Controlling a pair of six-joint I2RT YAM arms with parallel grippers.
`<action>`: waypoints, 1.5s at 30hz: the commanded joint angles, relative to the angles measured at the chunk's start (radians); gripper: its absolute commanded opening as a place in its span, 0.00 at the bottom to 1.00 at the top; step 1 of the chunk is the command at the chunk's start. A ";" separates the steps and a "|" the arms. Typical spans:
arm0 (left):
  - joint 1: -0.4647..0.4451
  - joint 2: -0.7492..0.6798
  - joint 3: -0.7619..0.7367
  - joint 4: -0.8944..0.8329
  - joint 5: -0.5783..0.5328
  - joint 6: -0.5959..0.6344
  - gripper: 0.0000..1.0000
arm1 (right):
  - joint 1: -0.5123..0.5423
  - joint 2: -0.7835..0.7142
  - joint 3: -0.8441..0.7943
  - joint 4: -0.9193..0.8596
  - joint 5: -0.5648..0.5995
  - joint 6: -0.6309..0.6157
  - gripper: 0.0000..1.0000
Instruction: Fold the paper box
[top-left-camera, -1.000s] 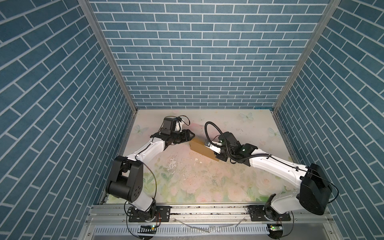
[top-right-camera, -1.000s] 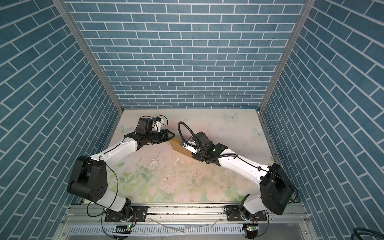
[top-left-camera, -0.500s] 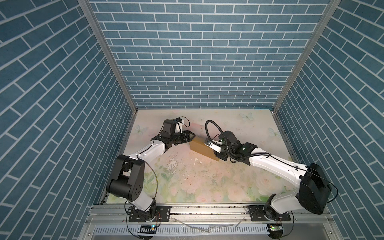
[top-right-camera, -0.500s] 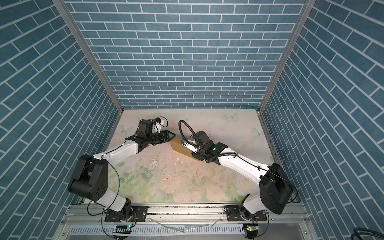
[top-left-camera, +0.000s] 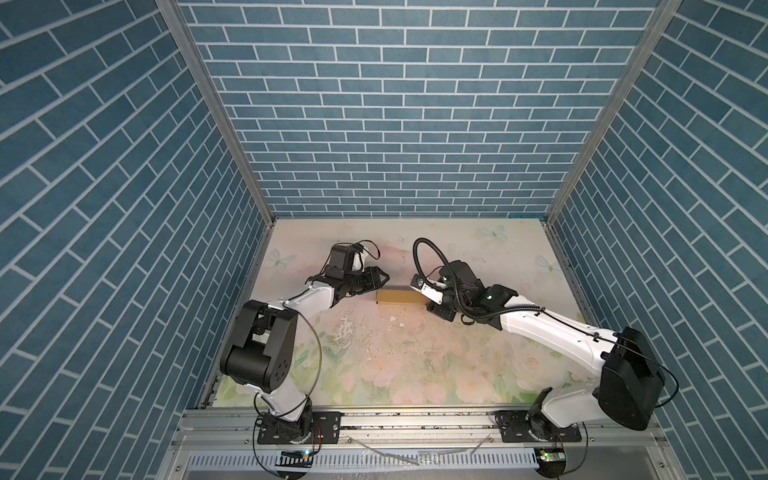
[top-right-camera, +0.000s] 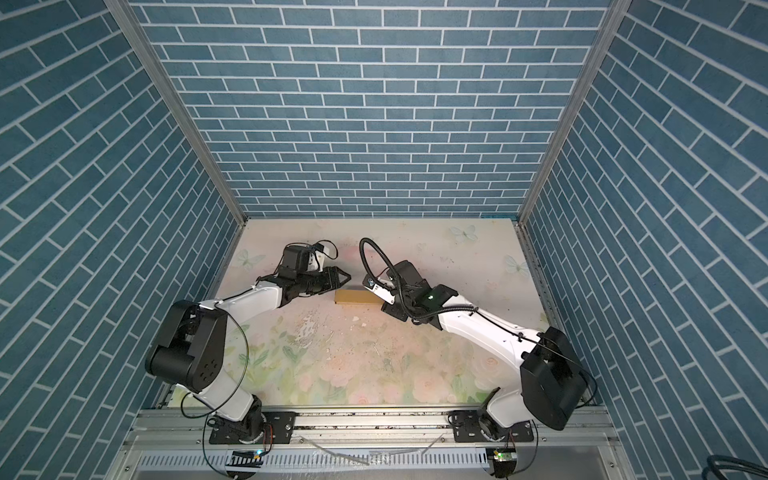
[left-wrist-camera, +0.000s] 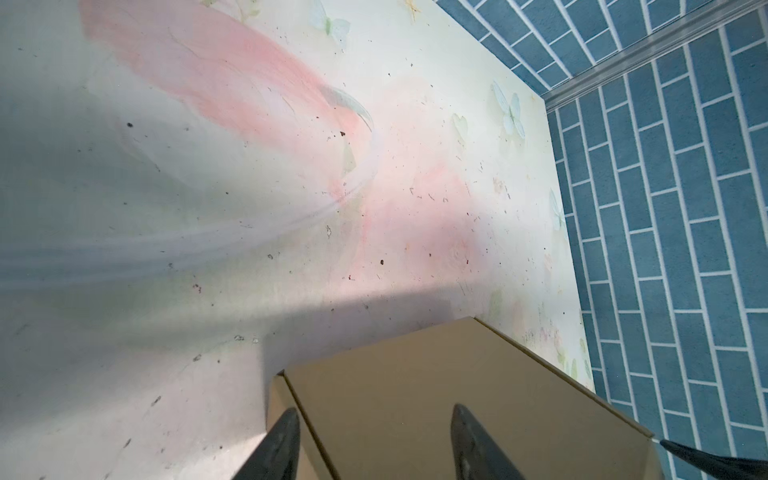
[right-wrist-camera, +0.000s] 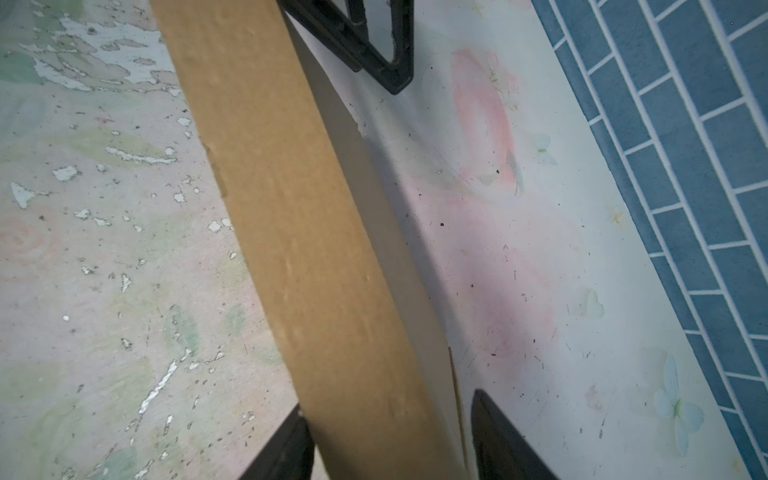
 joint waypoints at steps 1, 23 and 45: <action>-0.003 0.013 0.005 0.018 -0.014 -0.005 0.58 | -0.012 -0.031 -0.025 0.023 -0.022 0.028 0.56; -0.001 0.067 0.196 -0.103 -0.004 0.023 0.60 | -0.077 0.009 0.024 -0.004 -0.110 0.050 0.46; 0.030 0.029 0.326 -0.267 0.022 0.089 0.66 | -0.137 0.161 0.233 -0.098 -0.143 0.000 0.44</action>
